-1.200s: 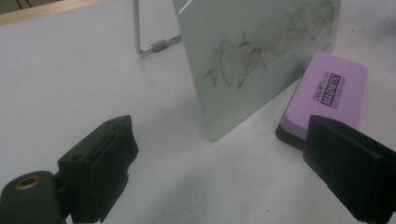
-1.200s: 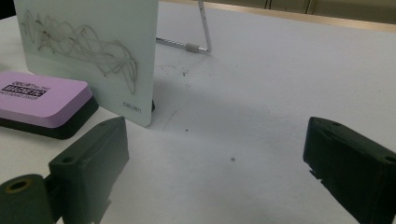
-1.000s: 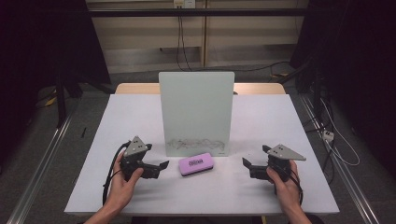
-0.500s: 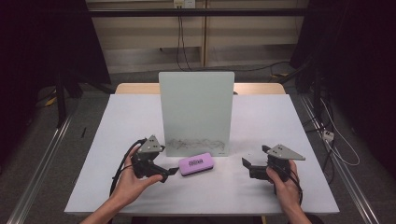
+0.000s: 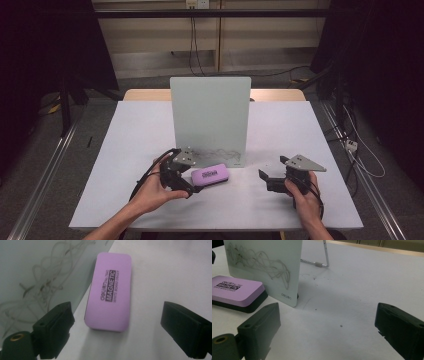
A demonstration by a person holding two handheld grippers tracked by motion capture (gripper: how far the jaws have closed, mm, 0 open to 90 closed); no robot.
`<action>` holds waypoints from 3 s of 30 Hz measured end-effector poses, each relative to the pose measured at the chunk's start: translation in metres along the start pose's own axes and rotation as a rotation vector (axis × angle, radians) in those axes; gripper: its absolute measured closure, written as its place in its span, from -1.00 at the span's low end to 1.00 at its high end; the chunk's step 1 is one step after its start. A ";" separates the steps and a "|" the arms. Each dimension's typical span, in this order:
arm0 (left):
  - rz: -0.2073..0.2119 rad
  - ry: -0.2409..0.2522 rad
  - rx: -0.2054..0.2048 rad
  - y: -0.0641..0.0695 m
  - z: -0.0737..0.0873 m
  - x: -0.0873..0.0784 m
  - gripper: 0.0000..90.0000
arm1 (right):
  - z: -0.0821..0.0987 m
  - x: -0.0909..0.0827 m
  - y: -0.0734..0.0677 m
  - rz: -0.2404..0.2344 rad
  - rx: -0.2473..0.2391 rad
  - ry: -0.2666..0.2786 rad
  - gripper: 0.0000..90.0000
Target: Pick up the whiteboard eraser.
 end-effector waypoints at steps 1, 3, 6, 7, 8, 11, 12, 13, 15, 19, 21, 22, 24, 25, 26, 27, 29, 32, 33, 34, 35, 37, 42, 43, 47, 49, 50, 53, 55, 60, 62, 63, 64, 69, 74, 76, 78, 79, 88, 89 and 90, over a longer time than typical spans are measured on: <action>0.010 -0.007 -0.004 0.000 -0.002 0.000 -0.73 | 0.000 0.000 0.000 -0.002 0.000 0.000 -0.86; 0.005 -0.018 0.003 -0.001 -0.007 0.002 -0.72 | 0.000 0.000 -0.001 -0.003 0.002 -0.003 -0.86; 0.012 -0.039 0.004 -0.004 -0.014 0.005 -0.73 | 0.001 0.001 -0.001 -0.008 -0.005 -0.011 -0.86; 0.009 -0.046 0.012 -0.005 -0.017 0.007 -0.73 | 0.001 0.001 -0.001 -0.008 -0.005 -0.011 -0.86; 0.013 -0.055 0.020 -0.006 -0.019 0.009 -0.73 | 0.000 0.001 -0.002 -0.011 -0.003 -0.012 -0.86; 0.017 -0.067 0.028 -0.008 -0.025 0.016 -0.72 | 0.001 0.001 -0.002 -0.014 -0.009 -0.011 -0.86; 0.013 -0.077 0.036 -0.009 -0.026 0.018 -0.70 | 0.001 0.001 -0.002 -0.016 -0.010 -0.010 -0.86; 0.021 -0.080 0.034 -0.009 -0.027 0.021 -0.70 | 0.001 0.001 -0.002 -0.016 -0.010 -0.010 -0.86; 0.023 -0.106 0.045 -0.009 -0.028 0.025 -0.66 | 0.001 0.001 -0.002 -0.016 -0.012 -0.011 -0.86; -0.002 -0.136 0.071 -0.010 -0.033 0.030 -0.64 | 0.001 0.001 -0.002 -0.016 -0.011 -0.013 -0.86; 0.018 -0.153 0.071 -0.010 -0.036 0.032 -0.60 | 0.001 0.001 -0.003 -0.020 -0.009 -0.014 -0.86; 0.017 -0.159 0.079 -0.011 -0.037 0.033 -0.54 | 0.001 0.002 -0.003 -0.020 -0.013 -0.015 -0.86; 0.020 -0.175 0.085 -0.010 -0.039 0.035 -0.40 | 0.001 0.002 -0.003 -0.021 -0.011 -0.015 -0.86; 0.027 -0.177 0.095 -0.009 -0.040 0.036 -0.40 | 0.001 0.002 -0.003 -0.021 -0.011 -0.015 -0.86; 0.018 -0.183 0.099 -0.009 -0.041 0.037 -0.37 | 0.001 0.002 -0.003 -0.020 -0.011 -0.015 -0.86; 0.015 -0.180 0.103 -0.008 -0.042 0.039 -0.37 | 0.001 0.002 -0.003 -0.022 -0.011 -0.016 -0.86; 0.012 -0.223 0.131 -0.008 -0.042 0.041 -0.27 | 0.001 0.002 -0.003 -0.023 -0.013 -0.015 -0.86; -0.004 -0.248 0.131 -0.009 -0.043 0.045 -0.16 | 0.001 0.003 -0.003 -0.023 -0.013 -0.019 -0.86; 0.007 -0.253 0.127 -0.010 -0.043 0.045 -0.13 | 0.001 0.003 -0.003 -0.019 -0.018 -0.025 -0.86; 0.006 -0.259 0.133 -0.011 -0.044 0.045 -0.12 | 0.002 0.003 -0.003 -0.017 -0.020 -0.028 -0.86; 0.006 -0.261 0.131 -0.010 -0.044 0.045 -0.12 | 0.002 0.003 -0.003 -0.019 -0.020 -0.029 -0.86; 0.005 -0.269 0.141 -0.009 -0.045 0.045 -0.11 | 0.001 0.003 -0.003 -0.021 -0.021 -0.026 -0.86; 0.003 -0.271 0.144 -0.010 -0.045 0.046 -0.10 | 0.001 0.003 -0.003 -0.023 -0.018 -0.027 -0.86; 0.005 -0.275 0.140 -0.010 -0.045 0.045 -0.10 | 0.002 0.003 -0.003 -0.023 -0.017 -0.028 -0.86; -0.003 -0.268 0.141 -0.009 -0.044 0.043 -0.10 | 0.001 0.003 -0.003 -0.023 -0.018 -0.026 -0.86; 0.003 -0.250 0.127 -0.010 -0.044 0.038 -0.10 | 0.001 0.003 -0.003 -0.023 -0.019 -0.026 -0.86; 0.002 -0.229 0.109 -0.010 -0.044 0.036 -0.10 | 0.001 0.003 -0.003 -0.023 -0.019 -0.025 -0.86; 0.012 -0.193 0.085 -0.011 -0.042 0.028 -0.10 | 0.001 0.003 -0.003 -0.024 -0.020 -0.025 -0.86; 0.009 -0.169 0.066 -0.012 -0.041 0.023 -0.10 | 0.001 0.003 -0.003 -0.023 -0.020 -0.026 -0.86; 0.014 -0.105 0.039 -0.013 -0.034 0.013 -0.10 | 0.001 0.003 -0.004 -0.024 -0.020 -0.027 -0.86; 0.005 -0.077 0.032 -0.013 -0.030 0.010 -0.10 | 0.001 0.003 -0.004 -0.024 -0.019 -0.027 -0.86; 0.005 -0.058 0.025 -0.013 -0.029 0.008 -0.09 | 0.001 0.003 -0.003 -0.023 -0.020 -0.028 -0.86; 0.001 -0.051 0.021 -0.014 -0.027 0.005 -0.09 | 0.001 0.003 -0.003 -0.023 -0.020 -0.029 -0.86; -0.031 -0.009 0.015 -0.014 -0.021 -0.005 -0.09 | 0.001 0.004 -0.004 -0.023 -0.016 -0.029 -0.86; -0.035 0.031 0.017 -0.013 -0.015 -0.011 -0.10 | 0.000 0.005 -0.003 -0.025 0.002 -0.027 -0.86; -0.037 0.063 0.009 -0.013 -0.014 -0.013 -0.09 | 0.000 0.006 -0.002 -0.024 0.007 -0.027 -0.86; -0.049 0.079 0.006 -0.014 -0.014 -0.015 -0.10 | 0.000 0.006 0.000 -0.020 0.006 -0.030 -0.86; -0.043 0.079 0.005 -0.014 -0.013 -0.016 -0.09 | 0.000 0.007 0.000 -0.018 0.007 -0.032 -0.86; -0.092 0.133 0.000 -0.019 -0.009 -0.028 -0.10 | 0.002 0.004 -0.002 -0.025 -0.001 -0.028 -0.86; -0.096 0.133 0.000 -0.019 -0.008 -0.029 -0.10 | 0.002 0.003 -0.002 -0.024 -0.002 -0.028 -0.86; -0.105 0.145 -0.001 -0.019 -0.008 -0.030 -0.10 | 0.002 0.002 -0.001 -0.022 0.002 -0.024 -0.86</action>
Point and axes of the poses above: each handheld gripper's, and its own axes: x roughly forward along the jaws, z roughly out of its underside, y roughly to its right, the point moved 4 cm from there along x, roughly forward along the jaws, and after that the axes turned 11 degrees about -y, right-handed, at the moved point
